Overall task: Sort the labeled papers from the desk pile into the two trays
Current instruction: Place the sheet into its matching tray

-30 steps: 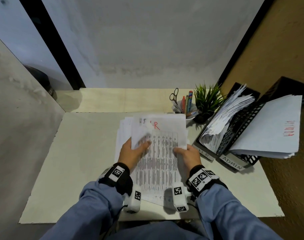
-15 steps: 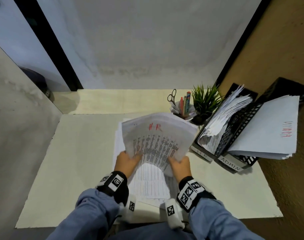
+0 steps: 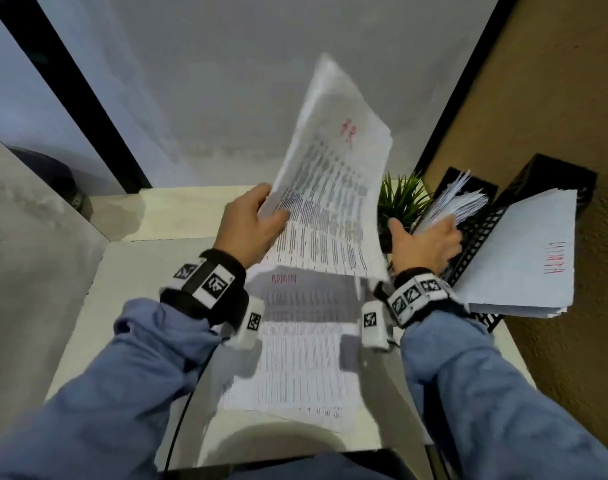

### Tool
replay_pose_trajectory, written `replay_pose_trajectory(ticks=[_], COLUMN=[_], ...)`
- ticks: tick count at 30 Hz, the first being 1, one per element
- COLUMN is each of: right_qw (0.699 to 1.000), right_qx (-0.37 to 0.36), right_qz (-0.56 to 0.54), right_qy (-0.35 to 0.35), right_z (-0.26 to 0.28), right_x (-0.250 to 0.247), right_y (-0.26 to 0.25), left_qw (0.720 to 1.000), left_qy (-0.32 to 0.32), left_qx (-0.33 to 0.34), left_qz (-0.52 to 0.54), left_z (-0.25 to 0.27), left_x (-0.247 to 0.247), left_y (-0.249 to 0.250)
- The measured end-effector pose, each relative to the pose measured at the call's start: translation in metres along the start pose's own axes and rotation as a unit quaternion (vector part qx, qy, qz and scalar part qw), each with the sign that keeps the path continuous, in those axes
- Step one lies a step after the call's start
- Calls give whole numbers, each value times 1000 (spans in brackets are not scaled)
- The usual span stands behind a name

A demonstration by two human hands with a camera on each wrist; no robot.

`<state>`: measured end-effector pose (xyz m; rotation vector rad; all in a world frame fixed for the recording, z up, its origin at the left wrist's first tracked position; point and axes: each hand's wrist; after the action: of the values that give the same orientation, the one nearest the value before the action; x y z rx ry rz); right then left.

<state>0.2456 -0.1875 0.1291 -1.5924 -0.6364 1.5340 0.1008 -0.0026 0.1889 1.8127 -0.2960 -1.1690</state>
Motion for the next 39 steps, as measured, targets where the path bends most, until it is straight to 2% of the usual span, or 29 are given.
replay_pose_trajectory(ticks=[2,3,4,6,11,17,27,31,33,36,39], right_qw=[986,973,964,966,977,978,987,990,980,971,977], right_qx=[158,206,220,197,116,51,-18,-54,-28,9,-19], right_qz=[-39,-89,-123,-129,-133,-156,-109,31,91,75,17], right_qy=[-29,-60,-85,-108,-117,-125,-119,-128,-172,-225,-212], right_z=[-29,-38,-46,-58,-61,-69,-82,-79,-73,-61,-56], right_x=[2,0,-1,-4,-27,-51,-60,-56,-48,-35,-31], right_y=[13,19,25,35,31,22,1,5,17,34,34], left_qw=[999,998,997,992,967,938,954,950,933,919,942], left_qy=[-27,-36,-40,-45,-67,-126,-160,-214,-271,-306,-276], left_qx=[21,33,48,77,153,211,134,92,69,63,75], left_qz=[-18,-29,-46,-88,-192,-244,-215,-206,-225,-241,-177], left_z=[-13,-19,-24,-33,-51,-60,-59,-59,-58,-54,-54], left_x=[2,4,8,14,37,85,172,195,204,215,215], left_y=[21,30,39,55,88,116,112,94,82,65,58])
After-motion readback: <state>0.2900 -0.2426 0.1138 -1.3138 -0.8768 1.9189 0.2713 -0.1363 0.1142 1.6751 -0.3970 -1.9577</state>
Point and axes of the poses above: each hand's wrist, its own z-axis away from the middle knuckle, its own x-axis out of the palm, y = z × x, and after that the axes turned 7 degrees about -z, right-handed
